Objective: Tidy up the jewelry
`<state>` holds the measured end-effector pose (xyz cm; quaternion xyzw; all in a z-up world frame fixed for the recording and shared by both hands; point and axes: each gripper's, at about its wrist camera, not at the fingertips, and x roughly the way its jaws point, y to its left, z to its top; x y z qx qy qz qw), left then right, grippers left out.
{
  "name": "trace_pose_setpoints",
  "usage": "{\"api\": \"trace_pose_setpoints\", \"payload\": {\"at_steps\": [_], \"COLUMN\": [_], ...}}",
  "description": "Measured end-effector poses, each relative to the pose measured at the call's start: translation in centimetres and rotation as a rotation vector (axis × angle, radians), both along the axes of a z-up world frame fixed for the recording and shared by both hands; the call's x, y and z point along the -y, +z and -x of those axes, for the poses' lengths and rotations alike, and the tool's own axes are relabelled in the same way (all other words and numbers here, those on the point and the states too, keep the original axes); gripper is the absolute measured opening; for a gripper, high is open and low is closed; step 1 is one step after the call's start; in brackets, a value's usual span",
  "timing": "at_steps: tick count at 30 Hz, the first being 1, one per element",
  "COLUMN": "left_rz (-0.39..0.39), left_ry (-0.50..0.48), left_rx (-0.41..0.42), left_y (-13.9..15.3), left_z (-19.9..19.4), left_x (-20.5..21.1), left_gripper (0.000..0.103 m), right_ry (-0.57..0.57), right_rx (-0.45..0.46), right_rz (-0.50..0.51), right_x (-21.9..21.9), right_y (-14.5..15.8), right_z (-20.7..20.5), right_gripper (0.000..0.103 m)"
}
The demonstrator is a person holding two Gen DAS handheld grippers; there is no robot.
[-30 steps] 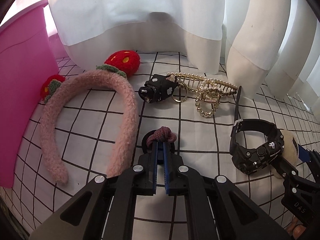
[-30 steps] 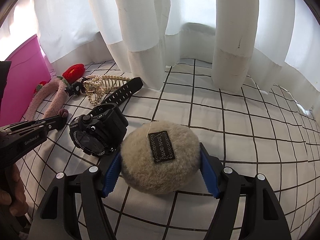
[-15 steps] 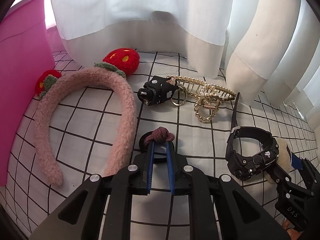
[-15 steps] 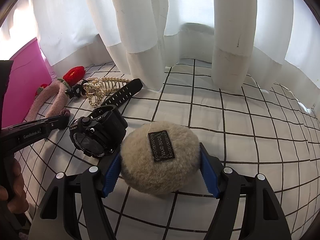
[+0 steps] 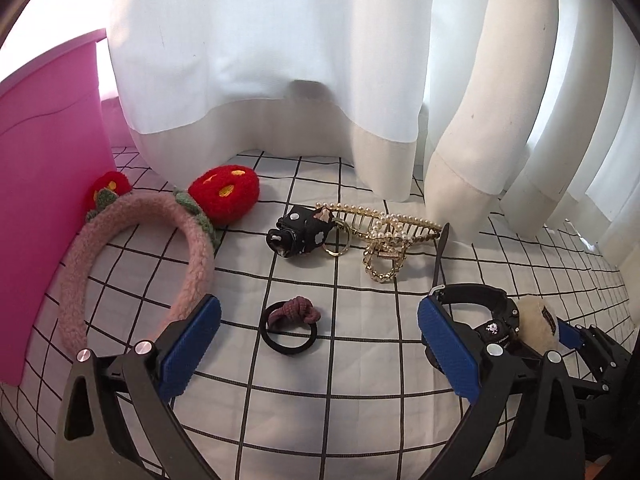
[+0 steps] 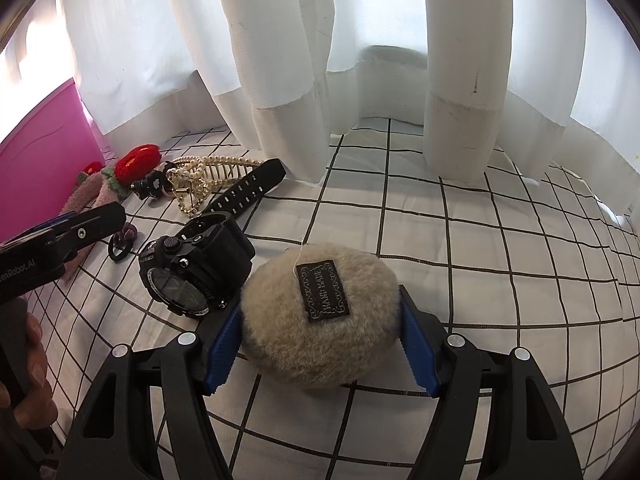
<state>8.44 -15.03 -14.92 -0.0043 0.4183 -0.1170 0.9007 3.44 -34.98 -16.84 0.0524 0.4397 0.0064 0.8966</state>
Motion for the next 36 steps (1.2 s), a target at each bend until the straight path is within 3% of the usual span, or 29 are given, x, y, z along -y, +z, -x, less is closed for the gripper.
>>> {"api": "trace_pose_setpoints", "payload": {"at_steps": [8,11,14,19,23,26,28,31,36], "left_rz": [0.022,-0.025,-0.146,-0.126,-0.125,-0.123,-0.131,-0.146,-0.114], "left_ry": [0.037,0.035,0.010,0.000,-0.027,-0.039,-0.053,-0.064,-0.049], "left_rx": [-0.138,-0.136,-0.111,-0.105,-0.084,-0.072,-0.065,-0.061,-0.084], "left_y": [-2.8,-3.1,-3.6,-3.4,-2.8,-2.5,-2.4,-2.4,-2.2], "left_z": [-2.3,-2.7,-2.5,-2.2,-1.4,-0.9,-0.5,0.3,0.6], "left_x": [-1.1,-0.8,0.8,0.6,1.0,1.3,1.7,2.3,2.0], "left_gripper": [0.097,0.097,0.098,0.094,0.069,0.045,0.019,0.013,0.012], "right_ry": [-0.004,-0.004,-0.004,-0.004,-0.001,0.001,0.003,-0.002,-0.022], "right_rx": [0.002,0.002,0.002,-0.005,-0.011,-0.015,-0.012,0.000,0.024], "right_rz": [-0.003,-0.003,-0.003,0.000,-0.007,-0.020,-0.031,-0.053,-0.073], "right_x": [-0.1,-0.1,-0.1,-0.2,-0.1,-0.2,-0.1,0.2,0.9], "right_y": [0.0,0.0,0.0,-0.1,-0.3,-0.3,-0.2,0.0,0.4], "right_z": [0.2,0.1,0.1,0.1,0.0,-0.1,-0.1,0.2,0.9], "right_gripper": [0.068,0.068,0.068,0.068,0.068,0.067,0.065,0.063,0.063]}}
